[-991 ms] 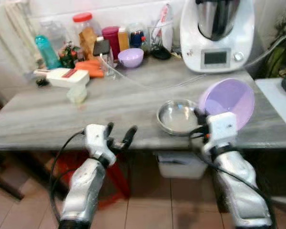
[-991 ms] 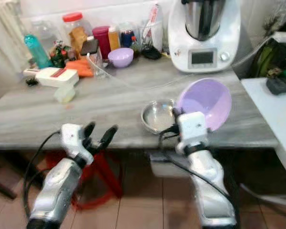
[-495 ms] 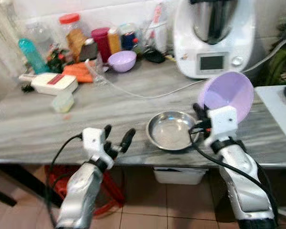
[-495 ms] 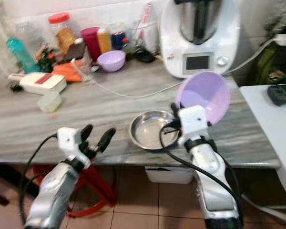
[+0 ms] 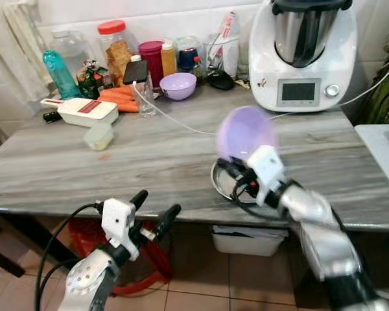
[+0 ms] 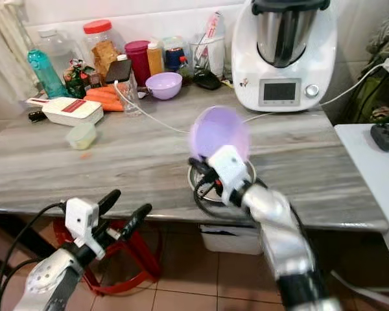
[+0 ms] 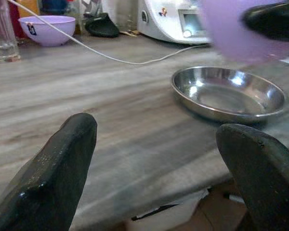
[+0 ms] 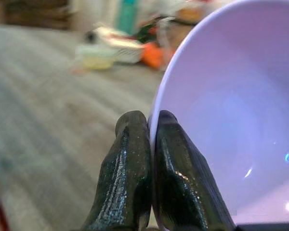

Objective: Setting the table

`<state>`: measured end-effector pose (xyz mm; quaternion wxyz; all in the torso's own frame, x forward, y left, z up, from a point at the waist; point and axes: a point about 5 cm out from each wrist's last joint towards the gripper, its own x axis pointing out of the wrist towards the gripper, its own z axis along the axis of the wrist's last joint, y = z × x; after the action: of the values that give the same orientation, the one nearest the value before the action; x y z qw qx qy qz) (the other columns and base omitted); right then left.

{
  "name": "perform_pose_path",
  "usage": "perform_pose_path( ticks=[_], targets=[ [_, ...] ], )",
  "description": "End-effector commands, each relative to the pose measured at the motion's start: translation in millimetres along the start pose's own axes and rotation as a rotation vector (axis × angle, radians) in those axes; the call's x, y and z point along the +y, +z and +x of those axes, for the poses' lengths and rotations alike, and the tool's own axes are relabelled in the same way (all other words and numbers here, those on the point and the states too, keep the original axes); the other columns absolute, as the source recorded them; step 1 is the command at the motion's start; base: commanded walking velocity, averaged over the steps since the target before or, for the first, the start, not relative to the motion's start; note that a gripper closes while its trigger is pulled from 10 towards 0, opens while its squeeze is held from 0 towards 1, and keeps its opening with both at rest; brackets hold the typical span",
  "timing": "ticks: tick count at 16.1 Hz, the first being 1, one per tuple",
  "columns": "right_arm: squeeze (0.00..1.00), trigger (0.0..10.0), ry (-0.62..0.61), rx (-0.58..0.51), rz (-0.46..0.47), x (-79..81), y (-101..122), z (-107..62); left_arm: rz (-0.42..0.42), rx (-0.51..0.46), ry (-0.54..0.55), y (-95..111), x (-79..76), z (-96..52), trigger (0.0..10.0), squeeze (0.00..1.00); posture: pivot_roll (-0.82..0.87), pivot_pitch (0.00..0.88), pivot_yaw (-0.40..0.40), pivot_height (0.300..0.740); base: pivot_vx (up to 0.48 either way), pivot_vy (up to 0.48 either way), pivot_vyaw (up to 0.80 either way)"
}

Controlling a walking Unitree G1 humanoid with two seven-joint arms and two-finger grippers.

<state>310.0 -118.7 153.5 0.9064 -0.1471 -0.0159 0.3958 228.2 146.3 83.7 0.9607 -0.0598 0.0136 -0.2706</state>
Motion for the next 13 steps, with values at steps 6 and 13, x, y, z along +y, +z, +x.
perform_pose_path(
  ticks=[6, 13],
  targets=[
    [0.0, 10.0, 0.217, 0.008, -0.065, -12.8, 10, 37.4, 0.014, -0.002, -0.032, 8, -4.9, -8.8, 10.0, 0.0, 0.0, 0.0, 0.097, 0.74, 0.0, 0.0, 0.0],
    [0.0, 10.0, 0.335, 0.043, -0.121, -4.7, 2, 51.8, -0.002, 0.0, -0.031, 9, -9.5, -13.6, 10.0, 0.0, 0.02, 0.0, 0.092, 0.74, 0.0, 0.0, 0.0]
  ],
)
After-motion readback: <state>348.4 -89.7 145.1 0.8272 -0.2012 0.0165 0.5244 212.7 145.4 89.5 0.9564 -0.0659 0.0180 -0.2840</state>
